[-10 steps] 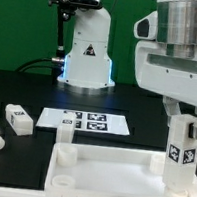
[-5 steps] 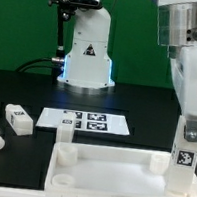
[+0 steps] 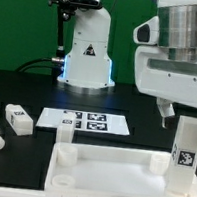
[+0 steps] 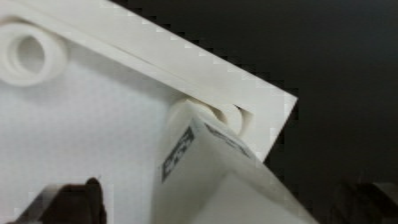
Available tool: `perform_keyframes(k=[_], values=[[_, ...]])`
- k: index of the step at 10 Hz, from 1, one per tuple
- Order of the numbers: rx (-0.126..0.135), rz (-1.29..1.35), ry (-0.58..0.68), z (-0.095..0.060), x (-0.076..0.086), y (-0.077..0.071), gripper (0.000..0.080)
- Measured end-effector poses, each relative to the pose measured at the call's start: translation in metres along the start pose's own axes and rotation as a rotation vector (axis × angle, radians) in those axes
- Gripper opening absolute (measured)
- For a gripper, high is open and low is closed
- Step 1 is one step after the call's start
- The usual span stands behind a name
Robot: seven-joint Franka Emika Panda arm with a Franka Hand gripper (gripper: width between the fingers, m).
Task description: Assemble desk
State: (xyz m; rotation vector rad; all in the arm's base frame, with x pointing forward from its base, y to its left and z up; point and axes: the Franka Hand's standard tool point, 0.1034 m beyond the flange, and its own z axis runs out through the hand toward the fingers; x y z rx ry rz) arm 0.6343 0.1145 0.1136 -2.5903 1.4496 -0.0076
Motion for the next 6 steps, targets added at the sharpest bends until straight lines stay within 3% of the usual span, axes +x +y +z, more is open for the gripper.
perform_keyframes(k=[2,3,4,5,6], values=[[-0.009,-0.178,0.002,0.0003,0.0002,0.0010,0.0647],[-0.069,-0.461,0.011,-0.0007,0.0004,0.0053,0.0649],[-0.090,-0.678,0.019,-0.0017,0.0026,0.0046,0.0649],[-0.100,-0.846,0.016,-0.0014,0.0041,0.0049,0.0649],[-0.094,-0.803,0.014,-0.0011,0.0033,0.0046,0.0649]])
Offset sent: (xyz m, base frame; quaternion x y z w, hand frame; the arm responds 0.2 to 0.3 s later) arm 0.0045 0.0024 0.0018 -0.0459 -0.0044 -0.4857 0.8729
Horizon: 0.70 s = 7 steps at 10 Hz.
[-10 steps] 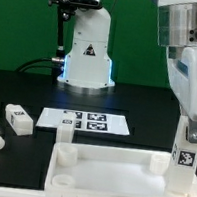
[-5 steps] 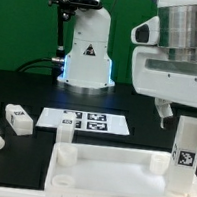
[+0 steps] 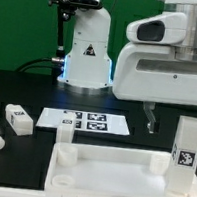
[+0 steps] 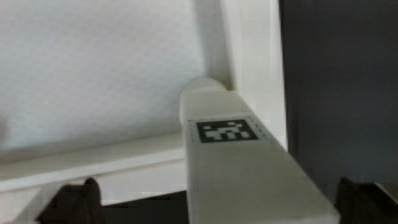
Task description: Assemble desk
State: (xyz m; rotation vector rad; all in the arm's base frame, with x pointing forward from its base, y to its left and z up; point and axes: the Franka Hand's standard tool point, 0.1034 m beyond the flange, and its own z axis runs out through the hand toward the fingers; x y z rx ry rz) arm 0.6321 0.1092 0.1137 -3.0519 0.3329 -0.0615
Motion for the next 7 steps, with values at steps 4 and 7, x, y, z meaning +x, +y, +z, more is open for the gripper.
perform_keyframes(k=[4,7], values=[[0.004,0.206,-0.001,0.0001,-0.0003,-0.0012,0.0283],[0.020,0.523,-0.004,0.0002,0.0007,-0.0009,0.0284]])
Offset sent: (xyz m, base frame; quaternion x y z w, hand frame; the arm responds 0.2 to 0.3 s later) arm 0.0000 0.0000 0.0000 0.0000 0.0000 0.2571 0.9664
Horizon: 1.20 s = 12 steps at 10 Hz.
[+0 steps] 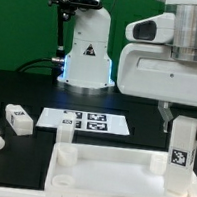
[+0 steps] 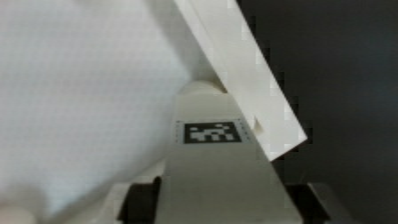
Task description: Assemble desk
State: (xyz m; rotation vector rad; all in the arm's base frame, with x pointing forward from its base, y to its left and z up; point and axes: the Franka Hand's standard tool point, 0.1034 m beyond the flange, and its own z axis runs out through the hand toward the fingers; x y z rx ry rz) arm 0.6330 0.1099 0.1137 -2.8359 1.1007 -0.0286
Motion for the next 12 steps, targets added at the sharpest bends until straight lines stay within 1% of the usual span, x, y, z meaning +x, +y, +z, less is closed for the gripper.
perform_keyframes(k=[1,2,3,4,6,7,8,9,10,11,12], values=[[0.015,0.192,-0.006,0.0003,0.0005,-0.0005,0.0284],[0.045,0.426,-0.010,0.0014,0.0013,-0.0016,0.0284],[0.057,0.591,-0.010,0.0020,-0.0013,-0.0050,0.0284],[0.071,0.689,-0.015,0.0024,-0.0029,-0.0059,0.0284],[0.071,0.740,-0.018,0.0025,-0.0031,-0.0062,0.0285],[0.071,0.739,-0.019,0.0028,-0.0034,-0.0063,0.0343],[0.070,0.723,-0.018,0.0033,-0.0034,-0.0060,0.0481],[0.070,0.569,-0.012,0.0029,-0.0005,-0.0040,0.0481],[0.065,0.461,-0.015,0.0010,0.0000,-0.0055,0.0611],[0.065,0.422,-0.016,0.0017,-0.0043,-0.0084,0.0638],[0.065,0.424,-0.018,0.0020,-0.0048,-0.0087,0.0638]])
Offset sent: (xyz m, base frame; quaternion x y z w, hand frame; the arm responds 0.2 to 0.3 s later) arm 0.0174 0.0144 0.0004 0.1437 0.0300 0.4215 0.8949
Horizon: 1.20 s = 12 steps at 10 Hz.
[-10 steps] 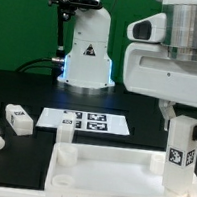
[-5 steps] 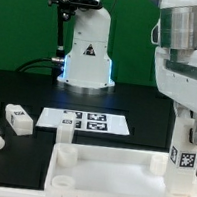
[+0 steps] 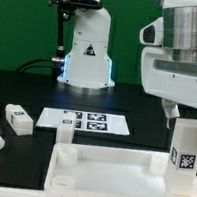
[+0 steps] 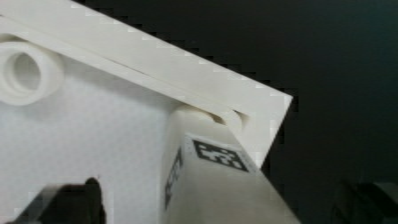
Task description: Assemble desk
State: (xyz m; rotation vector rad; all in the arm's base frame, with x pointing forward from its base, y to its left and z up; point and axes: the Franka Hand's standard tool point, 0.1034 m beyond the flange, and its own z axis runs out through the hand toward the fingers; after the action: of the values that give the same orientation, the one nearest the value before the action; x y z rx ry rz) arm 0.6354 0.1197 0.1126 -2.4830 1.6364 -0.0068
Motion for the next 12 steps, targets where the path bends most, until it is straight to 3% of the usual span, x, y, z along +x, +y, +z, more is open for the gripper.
perform_keyframes(k=[1,2,3,4,6,9,12], values=[[0.000,-0.001,0.000,0.000,0.000,0.000,0.0647],[-0.031,-0.083,0.002,0.000,-0.001,0.003,0.0647],[-0.088,-0.224,0.004,-0.004,-0.003,0.001,0.0649],[-0.084,-0.307,0.004,-0.009,-0.002,-0.006,0.0649],[-0.083,-0.508,-0.004,-0.007,0.006,-0.006,0.0649],[-0.081,-0.468,0.000,-0.007,0.003,-0.006,0.0649],[-0.079,-0.665,0.043,0.001,-0.002,-0.008,0.0649]])
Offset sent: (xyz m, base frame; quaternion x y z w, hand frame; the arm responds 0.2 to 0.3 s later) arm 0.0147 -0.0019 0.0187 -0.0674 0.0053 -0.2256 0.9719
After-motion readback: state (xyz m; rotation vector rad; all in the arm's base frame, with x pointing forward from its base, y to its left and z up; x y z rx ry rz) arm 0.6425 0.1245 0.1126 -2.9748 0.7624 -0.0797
